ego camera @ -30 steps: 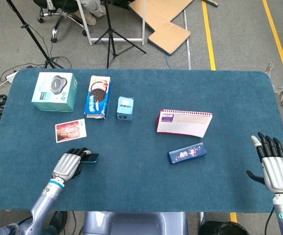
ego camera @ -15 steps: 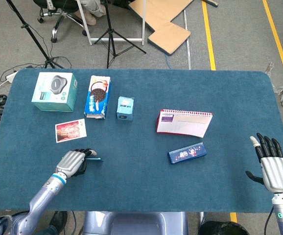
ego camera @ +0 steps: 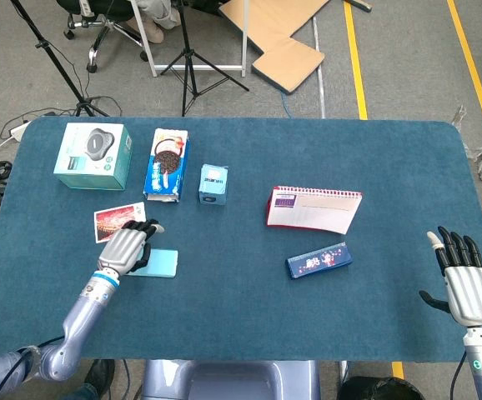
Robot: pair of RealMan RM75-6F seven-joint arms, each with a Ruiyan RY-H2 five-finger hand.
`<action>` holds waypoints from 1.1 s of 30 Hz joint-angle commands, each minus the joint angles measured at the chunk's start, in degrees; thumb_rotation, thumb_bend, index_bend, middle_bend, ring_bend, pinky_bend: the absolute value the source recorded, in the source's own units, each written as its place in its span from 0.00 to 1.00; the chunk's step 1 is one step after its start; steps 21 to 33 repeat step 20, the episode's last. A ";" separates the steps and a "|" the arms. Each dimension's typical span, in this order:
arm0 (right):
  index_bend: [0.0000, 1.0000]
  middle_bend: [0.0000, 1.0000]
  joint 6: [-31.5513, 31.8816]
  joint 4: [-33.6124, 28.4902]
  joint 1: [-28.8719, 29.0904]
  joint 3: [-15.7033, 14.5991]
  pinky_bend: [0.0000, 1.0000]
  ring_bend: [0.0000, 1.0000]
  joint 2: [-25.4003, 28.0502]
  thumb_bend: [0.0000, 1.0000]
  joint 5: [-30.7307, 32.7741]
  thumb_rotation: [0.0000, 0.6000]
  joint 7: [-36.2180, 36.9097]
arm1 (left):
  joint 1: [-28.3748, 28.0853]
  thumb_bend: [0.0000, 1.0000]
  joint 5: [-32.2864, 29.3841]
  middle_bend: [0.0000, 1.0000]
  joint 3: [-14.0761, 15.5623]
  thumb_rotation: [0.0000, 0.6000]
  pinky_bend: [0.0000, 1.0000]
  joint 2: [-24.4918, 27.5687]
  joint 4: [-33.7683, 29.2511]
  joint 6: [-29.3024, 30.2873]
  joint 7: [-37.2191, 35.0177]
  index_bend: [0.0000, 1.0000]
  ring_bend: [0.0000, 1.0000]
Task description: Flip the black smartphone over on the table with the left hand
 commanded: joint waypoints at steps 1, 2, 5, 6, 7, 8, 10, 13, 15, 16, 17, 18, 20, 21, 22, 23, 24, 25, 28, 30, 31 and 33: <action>0.05 0.00 0.26 0.07 0.02 0.01 0.00 0.00 -0.03 0.00 -0.30 1.00 0.19 | 3.16 0.53 8.89 0.02 0.82 1.00 0.03 2.96 -0.10 7.18 -5.34 0.06 0.03; 0.04 0.00 0.47 0.08 0.00 -0.01 0.00 0.00 -0.02 0.00 -0.54 1.00 0.29 | 4.35 0.35 11.17 0.00 1.43 1.00 0.01 3.98 0.03 9.84 -5.71 0.01 0.01; 0.04 0.00 1.04 0.09 -0.10 0.00 0.00 0.00 0.10 0.00 -0.98 1.00 0.49 | 7.90 0.02 16.24 0.00 3.19 1.00 0.00 7.15 -0.31 16.73 -6.78 0.00 0.00; 0.04 0.00 1.34 0.18 -0.14 0.07 0.00 0.00 0.15 0.00 -1.15 1.00 0.38 | 9.20 0.00 17.62 0.00 3.80 1.00 0.00 8.38 -0.52 18.80 -7.79 0.00 0.00; 0.04 0.00 1.76 0.14 -0.21 0.13 0.00 0.00 0.24 0.00 -1.42 1.00 0.55 | 11.10 0.00 19.41 0.00 4.86 1.00 0.00 10.26 -0.92 21.41 -9.42 0.00 0.00; 0.03 0.00 1.89 0.09 -0.24 0.13 0.00 0.00 0.29 0.00 -1.52 1.00 0.68 | 11.74 0.00 20.19 0.00 5.33 1.00 0.00 10.96 -1.04 22.24 -10.06 0.00 0.00; 0.03 0.00 2.34 -0.04 -0.35 0.19 0.00 0.00 0.52 0.00 -1.80 1.00 1.15 | 13.91 0.00 21.84 0.00 6.63 1.00 0.00 12.98 -1.23 24.84 -11.40 0.00 0.00; 0.03 0.00 2.85 -0.41 -0.49 0.28 0.00 0.00 1.08 0.00 -2.12 1.00 2.13 | 17.94 0.00 24.39 0.00 8.82 1.00 0.00 15.09 -1.10 29.60 -14.03 0.00 0.00; 0.03 0.00 2.99 -0.60 -0.56 0.29 0.00 0.00 1.34 0.00 -2.22 1.00 2.59 | 19.39 0.00 25.07 0.00 9.60 1.00 0.00 15.38 -0.71 31.03 -14.59 0.00 0.00; 0.03 0.00 3.10 -0.69 -0.60 0.30 0.00 0.00 1.48 0.00 -2.29 1.00 2.79 | 20.11 0.00 25.17 0.00 10.07 1.00 0.00 15.60 -0.71 31.37 -14.52 0.00 0.00; 0.03 0.00 3.19 -0.75 -0.64 0.29 0.00 0.00 1.61 0.00 -2.36 1.00 2.96 | 20.67 0.00 25.15 0.00 10.46 1.00 0.00 15.84 -0.91 31.46 -14.33 0.00 0.00; 0.03 0.00 3.32 -0.82 -0.69 0.28 0.00 0.00 1.73 0.00 -2.44 1.00 3.13 | 21.06 0.00 25.08 0.00 10.73 1.00 0.00 16.07 -1.19 31.35 -14.13 0.00 0.00; 0.03 0.00 3.68 -1.02 -0.87 0.27 0.00 0.00 1.97 0.00 -2.60 1.00 3.49 | 21.50 0.00 24.94 0.00 11.15 1.00 0.00 16.47 -1.95 30.72 -13.82 0.00 0.00; 0.03 0.00 3.68 -1.02 -0.87 0.27 0.00 0.00 1.97 0.00 -2.60 1.00 3.49 | 21.50 0.00 24.94 0.00 11.15 1.00 0.00 16.47 -1.95 30.72 -13.82 0.00 0.00; 0.03 0.00 3.68 -1.02 -0.87 0.27 0.00 0.00 1.97 0.00 -2.60 1.00 3.49 | 21.50 0.00 24.94 0.00 11.15 1.00 0.00 16.47 -1.95 30.72 -13.82 0.00 0.00; 0.03 0.00 3.68 -1.02 -0.87 0.27 0.00 0.00 1.97 0.00 -2.60 1.00 3.49 | 21.50 0.00 24.94 0.00 11.15 1.00 0.00 16.47 -1.95 30.72 -13.82 0.00 0.00; 0.03 0.00 3.68 -1.02 -0.87 0.27 0.00 0.00 1.97 0.00 -2.60 1.00 3.49 | 21.50 0.00 24.94 0.00 11.15 1.00 0.00 16.47 -1.95 30.72 -13.82 0.00 0.00; 0.03 0.00 3.68 -1.02 -0.87 0.27 0.00 0.00 1.97 0.00 -2.60 1.00 3.49 | 21.50 0.00 24.94 0.00 11.15 1.00 0.00 16.47 -1.95 30.72 -13.82 0.00 0.00; 0.03 0.00 3.68 -1.02 -0.87 0.27 0.00 0.00 1.97 0.00 -2.60 1.00 3.49 | 21.50 0.00 24.94 0.00 11.15 1.00 0.00 16.47 -1.95 30.72 -13.82 0.00 0.00; 0.03 0.00 3.68 -1.02 -0.87 0.27 0.00 0.00 1.97 0.00 -2.60 1.00 3.49 | 21.50 0.00 24.94 0.00 11.15 1.00 0.00 16.47 -1.95 30.72 -13.82 0.00 0.00; 0.03 0.00 3.68 -1.02 -0.87 0.27 0.00 0.00 1.97 0.00 -2.60 1.00 3.49 | 21.50 0.00 24.94 0.00 11.15 1.00 0.00 16.47 -1.95 30.72 -13.82 0.00 0.00; 0.03 0.00 3.68 -1.02 -0.87 0.27 0.00 0.00 1.97 0.00 -2.60 1.00 3.49 | 21.50 0.00 24.94 0.00 11.15 1.00 0.00 16.47 -1.95 30.72 -13.82 0.00 0.00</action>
